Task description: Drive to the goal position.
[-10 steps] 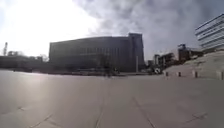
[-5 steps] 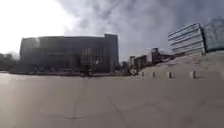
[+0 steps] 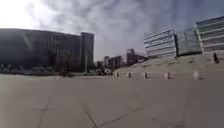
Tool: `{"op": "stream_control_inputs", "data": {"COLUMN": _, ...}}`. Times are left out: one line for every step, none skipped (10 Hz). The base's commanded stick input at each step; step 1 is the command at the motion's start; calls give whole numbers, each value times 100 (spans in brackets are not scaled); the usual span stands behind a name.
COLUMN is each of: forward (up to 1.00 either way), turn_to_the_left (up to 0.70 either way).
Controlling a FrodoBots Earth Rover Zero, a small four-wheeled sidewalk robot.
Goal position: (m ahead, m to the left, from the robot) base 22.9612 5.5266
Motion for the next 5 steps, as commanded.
{"op": "stream_control_inputs", "data": {"forward": 70, "turn_to_the_left": 0}}
{"op": "stream_control_inputs", "data": {"forward": 70, "turn_to_the_left": 0}}
{"op": "stream_control_inputs", "data": {"forward": 70, "turn_to_the_left": 0}}
{"op": "stream_control_inputs", "data": {"forward": 70, "turn_to_the_left": 0}}
{"op": "stream_control_inputs", "data": {"forward": 70, "turn_to_the_left": 0}}
